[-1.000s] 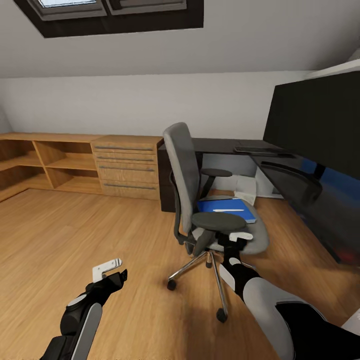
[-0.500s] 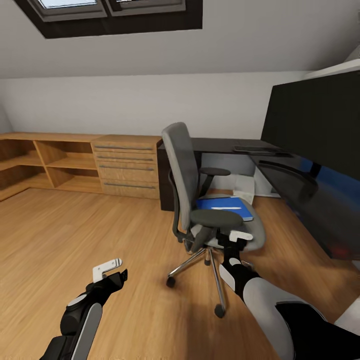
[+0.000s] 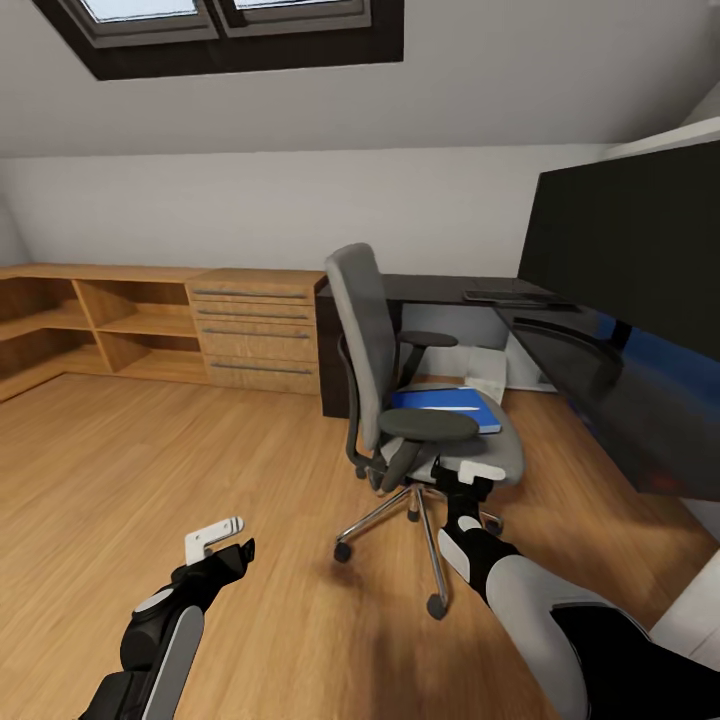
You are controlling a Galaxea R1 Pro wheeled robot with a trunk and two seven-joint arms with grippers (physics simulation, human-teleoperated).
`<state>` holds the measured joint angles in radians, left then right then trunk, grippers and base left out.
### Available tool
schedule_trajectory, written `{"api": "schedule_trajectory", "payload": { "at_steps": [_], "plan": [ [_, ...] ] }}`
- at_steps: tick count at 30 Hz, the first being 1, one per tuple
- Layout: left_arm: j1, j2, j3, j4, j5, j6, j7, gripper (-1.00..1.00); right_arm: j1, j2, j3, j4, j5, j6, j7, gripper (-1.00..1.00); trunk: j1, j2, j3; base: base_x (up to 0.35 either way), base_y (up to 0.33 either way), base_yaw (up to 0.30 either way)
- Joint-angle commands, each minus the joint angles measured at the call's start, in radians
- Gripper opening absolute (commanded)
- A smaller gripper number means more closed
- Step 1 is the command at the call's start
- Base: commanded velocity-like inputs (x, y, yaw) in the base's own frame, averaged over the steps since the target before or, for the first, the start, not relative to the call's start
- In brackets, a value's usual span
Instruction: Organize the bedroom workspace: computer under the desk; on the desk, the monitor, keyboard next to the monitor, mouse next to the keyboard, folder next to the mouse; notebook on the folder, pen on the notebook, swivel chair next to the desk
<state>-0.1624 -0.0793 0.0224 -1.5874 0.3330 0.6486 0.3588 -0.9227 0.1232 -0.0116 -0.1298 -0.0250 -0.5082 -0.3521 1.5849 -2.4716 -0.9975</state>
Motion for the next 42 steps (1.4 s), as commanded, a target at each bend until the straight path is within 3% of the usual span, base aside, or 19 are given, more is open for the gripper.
{"api": "schedule_trajectory", "payload": {
  "at_steps": [1, 26, 42],
  "plan": [
    [-0.001, -0.001, 0.001, -0.001, 0.011, 0.003, 0.008, 1.0, -0.001, 0.0, -0.001, 0.001, -0.003, -0.004, -0.001, 1.0, 0.0, 0.0, -0.001, -0.002, 0.0, 0.068],
    [-0.001, -0.001, 0.002, -0.001, 0.011, 0.003, 0.011, 1.0, -0.001, 0.0, -0.001, 0.0, -0.002, -0.004, -0.001, 1.0, 0.0, 0.0, -0.001, 0.0, 0.0, 0.19],
    [-0.001, -0.001, 0.003, -0.008, 0.011, 0.002, 0.011, 1.0, -0.001, -0.003, -0.004, -0.003, -0.001, -0.004, -0.001, 1.0, 0.0, 0.0, 0.008, 0.0, 0.0, -0.093]
  ]
}}
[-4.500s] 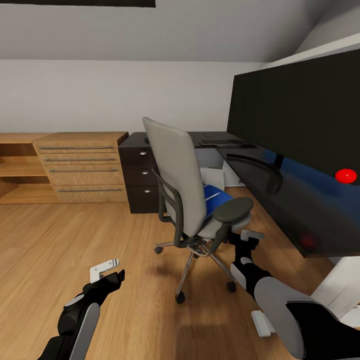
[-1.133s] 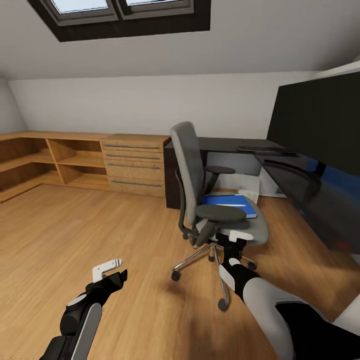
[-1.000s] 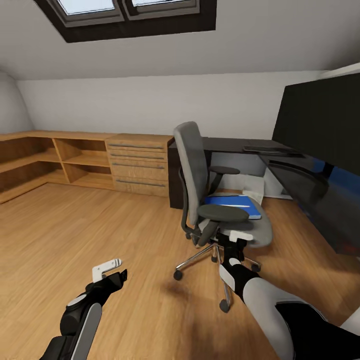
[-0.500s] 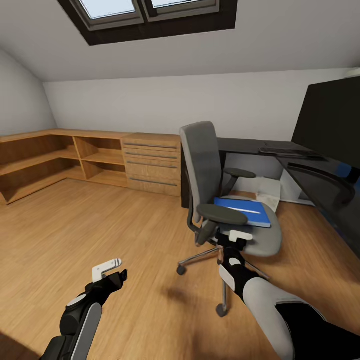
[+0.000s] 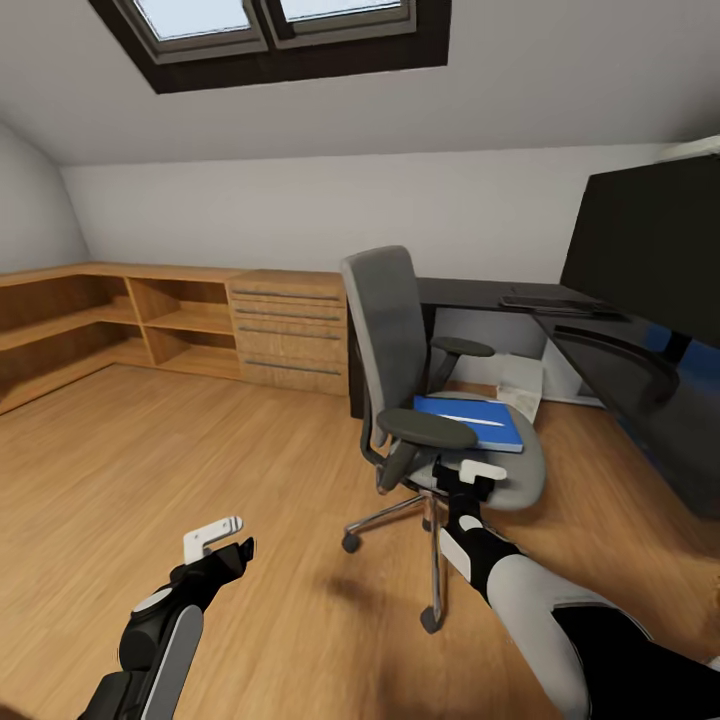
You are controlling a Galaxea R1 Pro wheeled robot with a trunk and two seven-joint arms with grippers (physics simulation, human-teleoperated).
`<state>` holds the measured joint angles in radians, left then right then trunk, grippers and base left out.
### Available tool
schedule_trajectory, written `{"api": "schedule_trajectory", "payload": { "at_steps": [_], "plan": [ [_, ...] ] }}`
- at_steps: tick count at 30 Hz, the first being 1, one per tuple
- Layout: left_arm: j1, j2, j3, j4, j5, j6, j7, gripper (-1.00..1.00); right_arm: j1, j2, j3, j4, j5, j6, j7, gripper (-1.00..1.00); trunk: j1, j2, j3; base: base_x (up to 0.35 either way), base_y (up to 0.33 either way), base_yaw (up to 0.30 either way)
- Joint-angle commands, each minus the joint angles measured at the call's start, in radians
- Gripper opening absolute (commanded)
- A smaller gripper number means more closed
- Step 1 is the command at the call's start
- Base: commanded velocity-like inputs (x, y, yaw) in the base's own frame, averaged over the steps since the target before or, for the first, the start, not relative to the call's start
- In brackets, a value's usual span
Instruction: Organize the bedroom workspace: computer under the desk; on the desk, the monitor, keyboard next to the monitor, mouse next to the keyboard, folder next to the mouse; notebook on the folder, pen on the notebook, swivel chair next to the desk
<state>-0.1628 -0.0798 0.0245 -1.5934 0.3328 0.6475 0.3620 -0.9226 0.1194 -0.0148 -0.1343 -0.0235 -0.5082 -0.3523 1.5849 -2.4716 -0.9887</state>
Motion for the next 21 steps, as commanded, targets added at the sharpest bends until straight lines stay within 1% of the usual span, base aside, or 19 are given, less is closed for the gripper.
{"api": "schedule_trajectory", "payload": {
  "at_steps": [1, 7, 10, 11, 16, 19, 21],
  "plan": [
    [0.0, -0.001, 0.001, -0.002, 0.011, 0.004, 0.008, 1.0, -0.001, 0.0, -0.001, 0.001, -0.003, -0.004, 0.0, 1.0, 0.0, 0.0, 0.0, 0.0, 0.0, -0.174],
    [0.0, -0.002, 0.005, -0.006, 0.012, 0.005, 0.011, 1.0, -0.001, -0.004, -0.002, 0.0, -0.003, -0.004, 0.0, 1.0, 0.0, 0.0, 0.006, 0.0, 0.0, -0.162],
    [-0.001, -0.001, 0.016, -0.007, 0.013, 0.006, 0.012, 1.0, -0.001, -0.005, -0.002, -0.001, -0.002, -0.004, 0.0, 1.0, 0.0, 0.0, 0.008, 0.0, 0.0, -0.131],
    [-0.001, -0.001, 0.023, -0.008, 0.014, 0.006, 0.012, 1.0, -0.001, -0.006, -0.002, -0.001, -0.002, -0.004, 0.0, 1.0, 0.0, 0.0, 0.009, 0.0, 0.0, -0.068],
    [0.0, -0.003, 0.086, -0.011, 0.015, 0.006, 0.014, 1.0, -0.001, -0.014, -0.002, -0.001, -0.001, -0.004, 0.0, 1.0, 0.0, 0.0, 0.009, 0.0, 0.0, -0.018],
    [0.0, -0.003, 0.106, -0.017, 0.016, 0.006, 0.014, 1.0, 0.0, -0.017, -0.002, 0.0, -0.001, -0.004, 0.0, 1.0, 0.0, 0.0, 0.009, 0.0, 0.0, -0.004],
    [0.0, -0.003, 0.115, -0.019, 0.016, 0.006, 0.014, 1.0, -0.001, -0.026, -0.005, 0.001, -0.003, 0.0, 0.0, 1.0, 0.0, 0.0, 0.009, 0.0, 0.0, -0.001]
  ]
}}
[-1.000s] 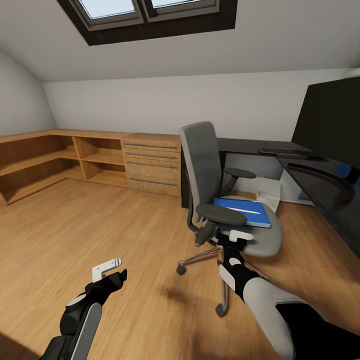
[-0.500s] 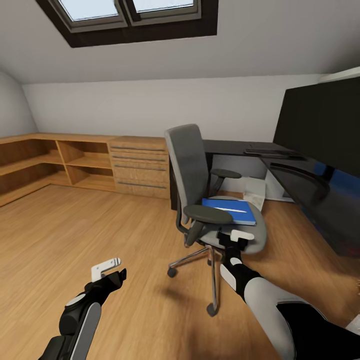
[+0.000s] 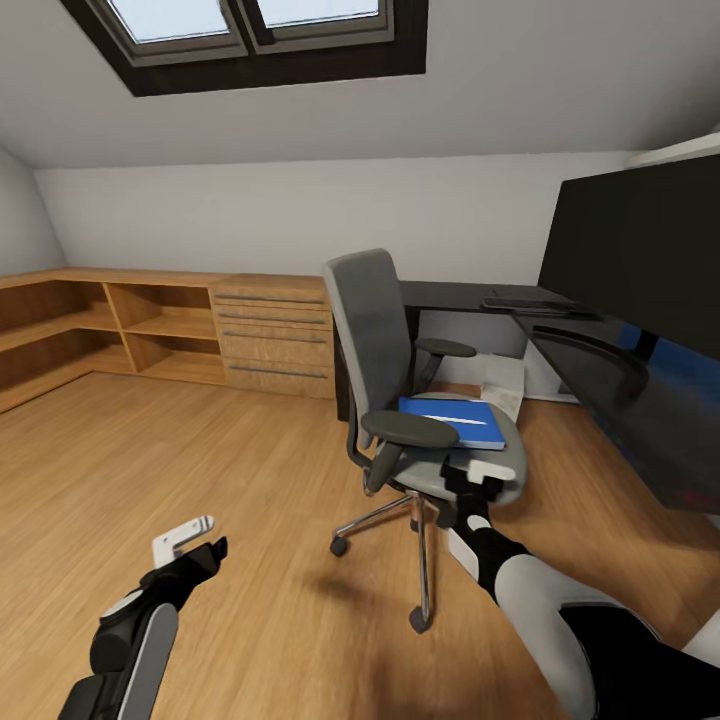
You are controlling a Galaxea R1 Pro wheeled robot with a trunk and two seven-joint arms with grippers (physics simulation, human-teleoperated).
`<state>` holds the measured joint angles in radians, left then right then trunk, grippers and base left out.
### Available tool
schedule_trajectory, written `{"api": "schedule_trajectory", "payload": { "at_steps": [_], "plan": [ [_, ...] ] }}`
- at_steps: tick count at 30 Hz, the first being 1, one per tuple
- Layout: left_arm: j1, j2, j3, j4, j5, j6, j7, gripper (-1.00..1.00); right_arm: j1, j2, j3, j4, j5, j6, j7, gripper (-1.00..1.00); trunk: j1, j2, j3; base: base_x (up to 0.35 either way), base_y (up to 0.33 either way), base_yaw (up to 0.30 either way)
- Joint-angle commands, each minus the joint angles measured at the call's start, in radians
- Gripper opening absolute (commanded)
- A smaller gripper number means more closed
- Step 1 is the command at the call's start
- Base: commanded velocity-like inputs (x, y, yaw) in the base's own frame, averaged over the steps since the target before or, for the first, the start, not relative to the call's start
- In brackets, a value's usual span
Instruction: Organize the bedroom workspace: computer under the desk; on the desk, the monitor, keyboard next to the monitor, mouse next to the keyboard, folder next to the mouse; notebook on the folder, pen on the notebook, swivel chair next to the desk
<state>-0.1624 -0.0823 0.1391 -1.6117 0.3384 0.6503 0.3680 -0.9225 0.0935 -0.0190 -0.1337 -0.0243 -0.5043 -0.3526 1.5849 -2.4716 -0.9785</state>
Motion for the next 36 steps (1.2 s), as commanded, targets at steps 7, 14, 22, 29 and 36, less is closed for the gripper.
{"api": "schedule_trajectory", "payload": {
  "at_steps": [7, 14, 22, 29, 36],
  "plan": [
    [-0.001, 0.002, 0.102, -0.004, 0.039, 0.003, 0.007, 1.0, -0.001, -0.046, -0.105, 0.0, -0.075, 0.008, 0.004, 1.0, 0.0, 0.0, -0.001, 0.0, 0.0, 0.0],
    [0.0, 0.001, 0.118, -0.006, 0.056, 0.003, 0.007, 1.0, -0.001, -0.072, -0.128, -0.003, -0.184, 0.009, 0.006, 1.0, 0.0, 0.0, -0.001, 0.0, 0.0, 0.0],
    [-0.001, 0.0, 0.117, -0.007, 0.057, 0.003, 0.005, 1.0, -0.001, -0.113, -0.131, -0.006, -0.405, 0.005, 0.006, 1.0, 0.0, 0.0, -0.001, 0.0, 0.0, 0.0],
    [-0.001, -0.006, 0.115, -0.007, 0.058, 0.005, 0.003, 1.0, 0.0, -0.111, -0.13, -0.075, -0.5, 0.002, 0.005, 1.0, 0.0, 0.0, -0.001, 0.0, 0.0, 0.0],
    [-0.001, -0.007, 0.112, -0.007, 0.059, 0.005, 0.001, 1.0, -0.001, -0.108, -0.13, -0.094, -0.521, 0.0, 0.005, 1.0, 0.0, 0.0, -0.001, 0.0, 0.0, 0.0]
  ]
}}
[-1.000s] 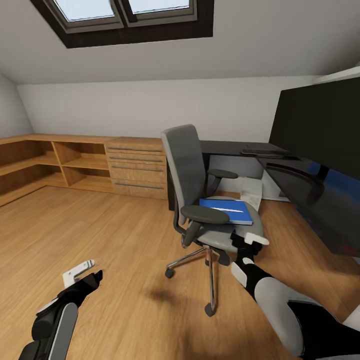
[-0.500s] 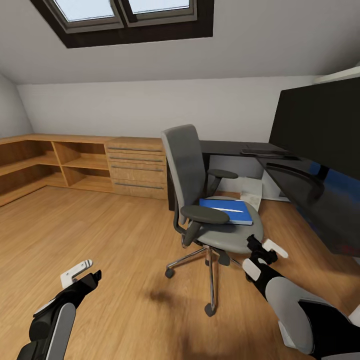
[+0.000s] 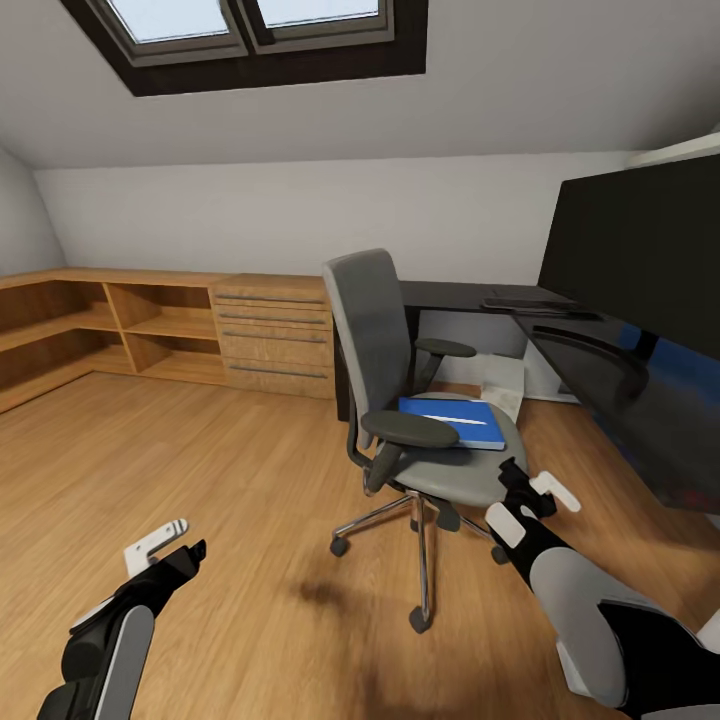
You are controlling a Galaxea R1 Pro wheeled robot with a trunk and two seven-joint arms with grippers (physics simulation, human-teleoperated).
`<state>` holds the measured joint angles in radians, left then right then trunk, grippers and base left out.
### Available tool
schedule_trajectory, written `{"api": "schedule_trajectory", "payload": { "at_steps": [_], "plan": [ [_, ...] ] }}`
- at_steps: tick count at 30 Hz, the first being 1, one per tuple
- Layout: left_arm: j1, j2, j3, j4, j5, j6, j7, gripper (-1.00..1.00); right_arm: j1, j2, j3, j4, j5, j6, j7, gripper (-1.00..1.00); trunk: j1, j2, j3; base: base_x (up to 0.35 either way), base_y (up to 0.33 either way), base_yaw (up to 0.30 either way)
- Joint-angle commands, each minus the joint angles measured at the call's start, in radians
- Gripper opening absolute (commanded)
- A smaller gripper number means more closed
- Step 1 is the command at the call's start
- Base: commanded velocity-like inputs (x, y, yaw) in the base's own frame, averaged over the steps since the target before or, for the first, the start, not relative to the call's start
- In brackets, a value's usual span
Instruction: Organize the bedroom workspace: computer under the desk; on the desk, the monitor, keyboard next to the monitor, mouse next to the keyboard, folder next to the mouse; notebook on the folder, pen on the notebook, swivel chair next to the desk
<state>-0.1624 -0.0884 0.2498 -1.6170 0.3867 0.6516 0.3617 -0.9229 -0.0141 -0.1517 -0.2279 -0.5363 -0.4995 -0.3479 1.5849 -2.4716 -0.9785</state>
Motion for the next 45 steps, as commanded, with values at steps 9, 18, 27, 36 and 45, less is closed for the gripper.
{"api": "schedule_trajectory", "payload": {
  "at_steps": [9, 18, 27, 36, 45],
  "plan": [
    [-0.001, -0.001, -0.094, -0.001, 0.009, 0.004, 0.007, 1.0, -0.001, -0.014, 0.0, -0.002, -0.037, -0.004, 0.0, 1.0, 0.0, 0.0, -0.001, 0.0, 0.0, 0.0],
    [0.0, 0.0, -0.127, -0.001, 0.008, 0.005, 0.009, 1.0, 0.0, -0.027, 0.0, -0.002, -0.059, -0.011, 0.003, 1.0, 0.017, -0.03, -0.033, 0.0, 0.0, 0.0],
    [-0.001, 0.0, -0.131, -0.001, 0.007, 0.004, 0.009, 1.0, 0.001, -0.031, 0.001, -0.004, -0.059, -0.012, 0.015, 1.0, 0.018, -0.03, -0.037, 0.0, 0.0, 0.0],
    [0.0, 0.005, -0.126, 0.0, 0.006, 0.003, 0.007, 1.0, 0.0, -0.08, -0.005, -0.042, -0.085, 0.053, 0.032, 1.0, 0.018, -0.03, -0.037, 0.0, 0.0, 0.0],
    [-0.001, 0.007, -0.123, 0.0, 0.006, 0.002, 0.004, 1.0, -0.001, -0.121, -0.008, -0.091, -0.212, 0.164, 0.03, 1.0, 0.018, -0.03, -0.037, 0.0, 0.0, 0.0]
  ]
}}
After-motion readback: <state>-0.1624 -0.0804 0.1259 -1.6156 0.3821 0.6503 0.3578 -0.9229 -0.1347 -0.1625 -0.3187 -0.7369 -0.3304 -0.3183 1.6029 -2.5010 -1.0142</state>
